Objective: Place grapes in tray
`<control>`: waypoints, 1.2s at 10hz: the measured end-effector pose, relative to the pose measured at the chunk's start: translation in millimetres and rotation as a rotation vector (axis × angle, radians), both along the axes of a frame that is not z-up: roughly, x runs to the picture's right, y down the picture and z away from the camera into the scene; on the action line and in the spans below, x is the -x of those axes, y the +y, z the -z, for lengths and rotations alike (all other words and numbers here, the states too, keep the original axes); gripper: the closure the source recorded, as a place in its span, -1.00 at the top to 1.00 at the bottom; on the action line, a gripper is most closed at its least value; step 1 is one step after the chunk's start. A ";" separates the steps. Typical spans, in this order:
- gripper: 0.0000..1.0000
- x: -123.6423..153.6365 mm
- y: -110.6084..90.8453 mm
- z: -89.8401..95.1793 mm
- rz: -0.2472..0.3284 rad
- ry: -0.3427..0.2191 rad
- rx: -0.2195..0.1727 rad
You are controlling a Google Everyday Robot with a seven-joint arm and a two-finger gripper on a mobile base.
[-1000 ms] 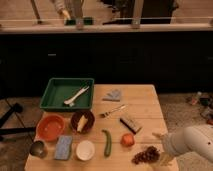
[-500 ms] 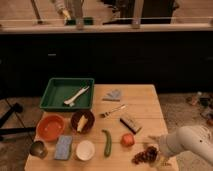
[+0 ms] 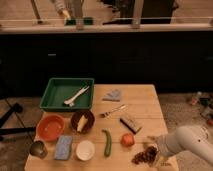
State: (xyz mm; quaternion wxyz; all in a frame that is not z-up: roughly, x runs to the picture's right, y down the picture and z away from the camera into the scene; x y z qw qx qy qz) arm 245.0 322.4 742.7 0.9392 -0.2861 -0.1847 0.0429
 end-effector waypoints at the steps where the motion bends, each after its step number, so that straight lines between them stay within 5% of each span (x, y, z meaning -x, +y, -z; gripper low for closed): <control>1: 0.60 0.8 -0.2 -0.3 0.002 -0.001 0.000; 8: 0.59 2.9 2.3 -2.9 0.010 0.004 -0.010; 12: -0.16 3.2 4.9 -7.4 0.016 -0.002 -0.009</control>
